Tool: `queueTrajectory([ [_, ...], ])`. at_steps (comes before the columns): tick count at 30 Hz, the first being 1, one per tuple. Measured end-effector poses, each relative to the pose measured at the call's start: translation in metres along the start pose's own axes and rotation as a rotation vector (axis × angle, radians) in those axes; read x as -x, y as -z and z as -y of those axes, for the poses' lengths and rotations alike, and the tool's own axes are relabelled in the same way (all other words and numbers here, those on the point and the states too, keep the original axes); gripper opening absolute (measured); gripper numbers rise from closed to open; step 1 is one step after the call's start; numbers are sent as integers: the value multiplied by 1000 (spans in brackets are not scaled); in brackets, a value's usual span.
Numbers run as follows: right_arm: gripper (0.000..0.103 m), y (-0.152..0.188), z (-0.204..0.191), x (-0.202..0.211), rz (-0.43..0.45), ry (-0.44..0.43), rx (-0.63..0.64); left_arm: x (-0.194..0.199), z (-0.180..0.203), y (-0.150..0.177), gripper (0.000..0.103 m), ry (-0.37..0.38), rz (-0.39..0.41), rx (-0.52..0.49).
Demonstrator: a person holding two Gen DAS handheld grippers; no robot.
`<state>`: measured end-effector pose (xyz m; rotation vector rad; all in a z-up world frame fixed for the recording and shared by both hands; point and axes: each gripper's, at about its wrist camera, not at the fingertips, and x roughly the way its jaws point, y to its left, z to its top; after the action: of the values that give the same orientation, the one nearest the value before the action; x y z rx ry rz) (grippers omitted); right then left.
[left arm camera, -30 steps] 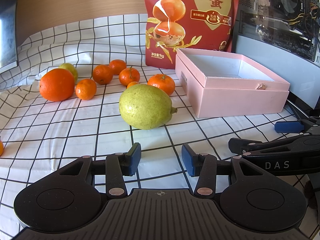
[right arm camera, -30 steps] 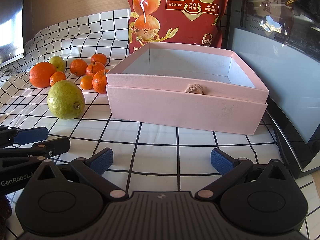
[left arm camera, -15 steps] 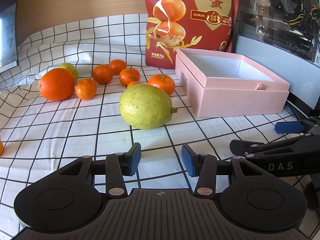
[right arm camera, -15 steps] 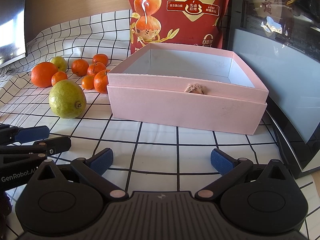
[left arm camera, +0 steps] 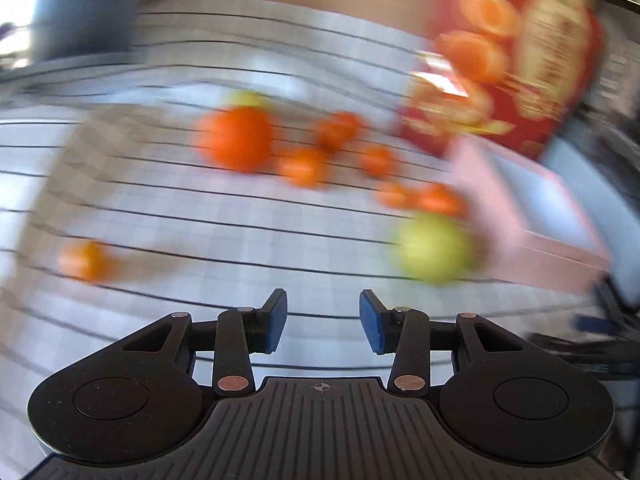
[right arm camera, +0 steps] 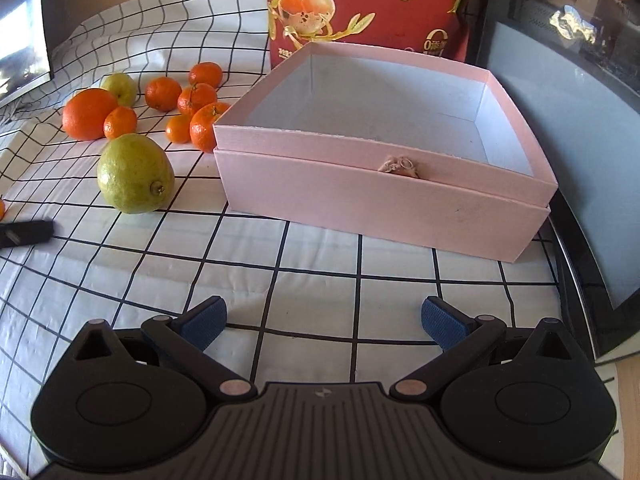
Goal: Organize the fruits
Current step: 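Grasp a small tangerine with the left tool while the right tool reaches toward the green pear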
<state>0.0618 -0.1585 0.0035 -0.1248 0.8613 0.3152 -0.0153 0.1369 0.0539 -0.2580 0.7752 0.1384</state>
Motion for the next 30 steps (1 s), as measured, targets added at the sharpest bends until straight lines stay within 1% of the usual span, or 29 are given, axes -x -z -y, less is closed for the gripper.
queueTrajectory([
  [1,103,-1,-2,1,-9,13,-14,5,-15,-6,42,-19,1,9],
  [3,103,-5,-6,0,-52,47,-54,18,-45,-14,42,-39,32,-1],
  [5,102,-12,-15,-1,-93,35,-38,29,-73,-22,42,-74,75,-48],
  [6,100,-14,-21,-1,-99,34,-35,31,-85,-25,42,-100,88,-70],
  [7,94,-15,-27,1,-89,57,-50,32,-97,-28,42,-132,91,-86],
  [8,94,-15,-36,5,-75,82,-63,33,-108,-29,42,-156,88,-89],
  [9,94,-17,-46,9,-57,93,-66,34,-119,-31,42,-163,82,-79],
  [12,94,-19,-78,26,29,105,-80,42,-144,-29,42,-124,99,-55],
  [13,94,-19,-89,30,58,103,-71,42,-149,-29,42,-111,87,-55],
  [14,94,-19,-101,33,81,108,-56,38,-152,-30,42,-90,63,-51],
  [16,94,-20,-122,37,102,142,-24,33,-158,-29,42,-21,19,-52],
  [18,94,-19,-143,37,109,186,6,27,-154,-28,42,9,13,-78],
  [20,94,-15,-158,38,109,225,40,21,-147,-28,42,33,28,-114],
  [22,94,-10,-171,39,114,242,68,13,-137,-27,43,30,26,-145],
  [25,94,-1,-177,45,97,222,90,-3,-127,-23,43,-3,-2,-197],
  [30,94,5,-168,54,72,176,107,-24,-124,-22,43,22,-64,-192],
])
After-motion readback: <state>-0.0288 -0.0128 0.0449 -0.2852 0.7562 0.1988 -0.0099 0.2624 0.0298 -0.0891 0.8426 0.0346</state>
